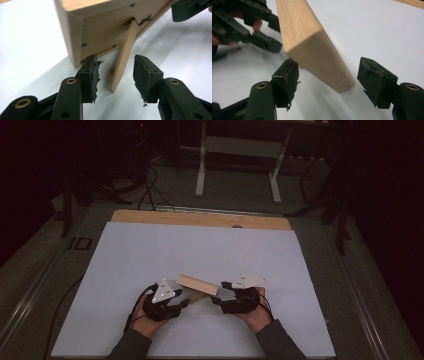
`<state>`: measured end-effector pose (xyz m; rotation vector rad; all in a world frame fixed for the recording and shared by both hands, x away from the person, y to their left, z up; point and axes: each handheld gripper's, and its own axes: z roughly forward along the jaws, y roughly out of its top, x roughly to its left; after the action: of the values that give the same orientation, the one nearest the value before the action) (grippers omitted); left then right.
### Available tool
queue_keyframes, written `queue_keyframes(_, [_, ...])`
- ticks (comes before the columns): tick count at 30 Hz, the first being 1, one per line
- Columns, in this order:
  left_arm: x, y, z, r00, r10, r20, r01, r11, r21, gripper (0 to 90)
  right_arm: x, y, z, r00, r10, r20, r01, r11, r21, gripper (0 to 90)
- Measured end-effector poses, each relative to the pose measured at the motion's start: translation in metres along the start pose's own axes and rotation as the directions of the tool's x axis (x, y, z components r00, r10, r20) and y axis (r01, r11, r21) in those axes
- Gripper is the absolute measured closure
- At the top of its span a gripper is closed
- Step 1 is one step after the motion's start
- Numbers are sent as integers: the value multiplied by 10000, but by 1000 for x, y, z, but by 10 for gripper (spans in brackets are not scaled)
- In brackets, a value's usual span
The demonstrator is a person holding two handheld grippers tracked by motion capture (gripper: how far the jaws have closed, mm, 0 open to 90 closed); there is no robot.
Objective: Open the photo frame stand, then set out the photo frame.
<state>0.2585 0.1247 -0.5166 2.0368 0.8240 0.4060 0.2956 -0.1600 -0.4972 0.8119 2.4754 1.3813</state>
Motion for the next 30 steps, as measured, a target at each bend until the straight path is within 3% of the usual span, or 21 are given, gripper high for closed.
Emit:
queue_keyframes(14, [18, -8, -20, 9962, -701, -513, 681, 9969, -402, 565, -16, -14, -16, 9998, 220, 28, -220, 9996, 157, 353])
queue_keyframes(20, [25, -6, -26, 9925, -1027, -659, 993, 9936, -539, 614, -25, -18, -19, 9994, 282, 202, -288, 9990, 337, 423])
queue_keyframes(26, [24, -1, -25, 9928, -994, -668, 945, 9928, -732, 680, -36, -20, -18, 9959, 579, 700, -595, 9980, 206, 667])
queue_keyframes(30, [23, -1, -20, 9934, -986, -593, 953, 9939, -553, 742, -37, -19, -14, 9941, 721, 814, -726, 9974, 32, 825])
